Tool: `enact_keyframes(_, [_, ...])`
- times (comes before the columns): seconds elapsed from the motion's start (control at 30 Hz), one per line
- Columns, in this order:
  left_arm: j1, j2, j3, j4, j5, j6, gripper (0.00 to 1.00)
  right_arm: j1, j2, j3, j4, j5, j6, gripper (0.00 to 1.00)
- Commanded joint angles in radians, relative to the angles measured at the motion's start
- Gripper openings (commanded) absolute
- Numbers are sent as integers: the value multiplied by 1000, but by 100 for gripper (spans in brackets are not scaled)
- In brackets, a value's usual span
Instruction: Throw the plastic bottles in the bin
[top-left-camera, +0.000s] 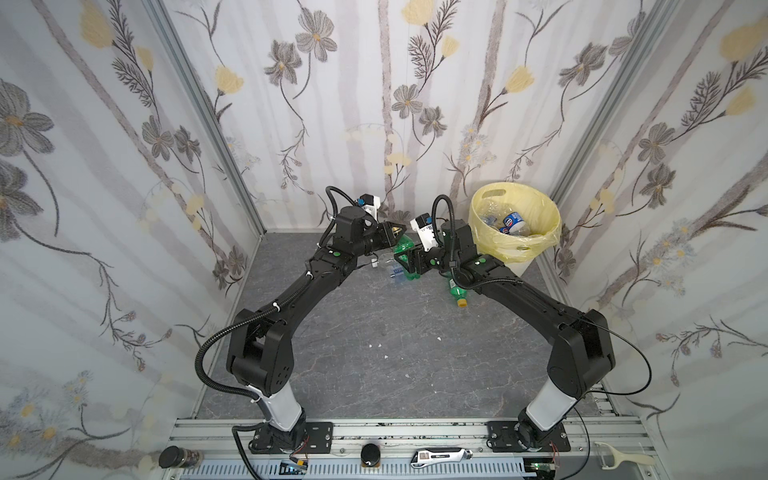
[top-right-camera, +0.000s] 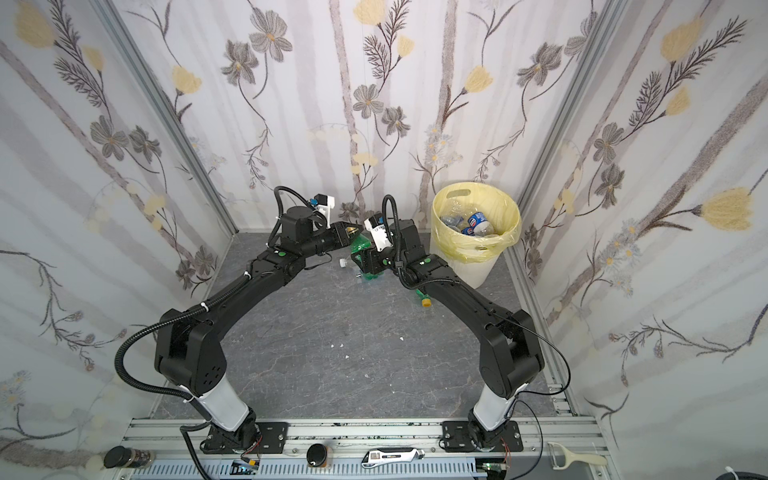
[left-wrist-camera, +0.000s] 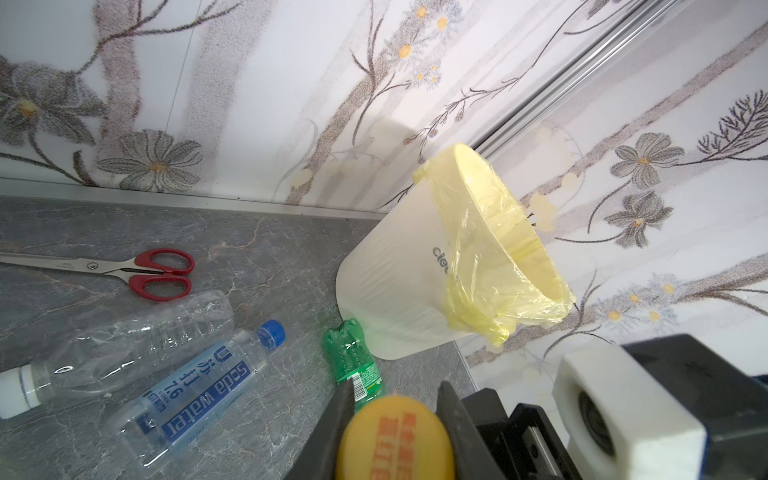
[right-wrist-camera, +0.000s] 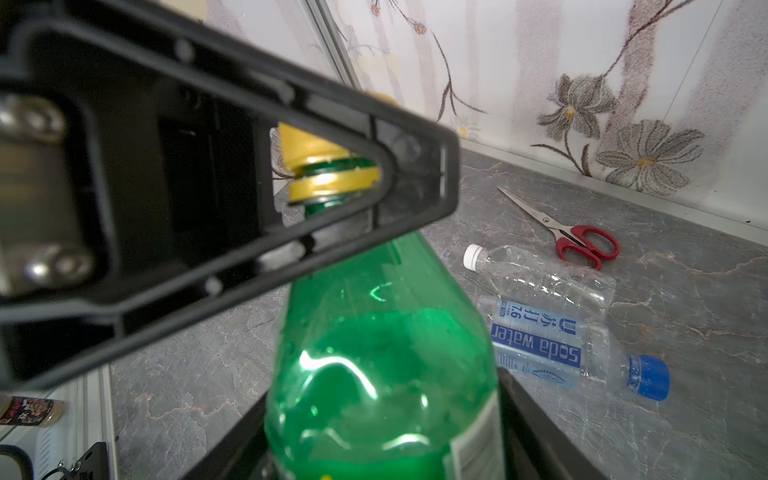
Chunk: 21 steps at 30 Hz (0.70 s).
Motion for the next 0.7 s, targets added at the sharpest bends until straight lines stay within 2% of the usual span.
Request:
enact_keyframes(0.0, [-5, -6, 10, 27, 8, 3, 33, 0, -11, -10, 30, 13, -1, 63])
enact_keyframes(0.27, [-1, -6, 9, 25, -12, -25, 50, -1, -32, -30, 49, 15, 13, 52])
enact_keyframes(0.33, [1, -7, 10, 26, -16, -36, 55, -2, -35, -32, 50, 17, 18, 52])
enact_keyframes(0.4, [8, -9, 9, 24, -21, -41, 65, -7, -39, -34, 50, 19, 24, 52])
enact_keyframes(0.5, [22, -24, 3, 24, -30, -38, 74, -22, -47, -33, 48, 21, 42, 51])
enact_keyframes(0.67, [54, -61, -9, 23, -40, -41, 87, -50, -51, -9, 3, 51, 70, 52])
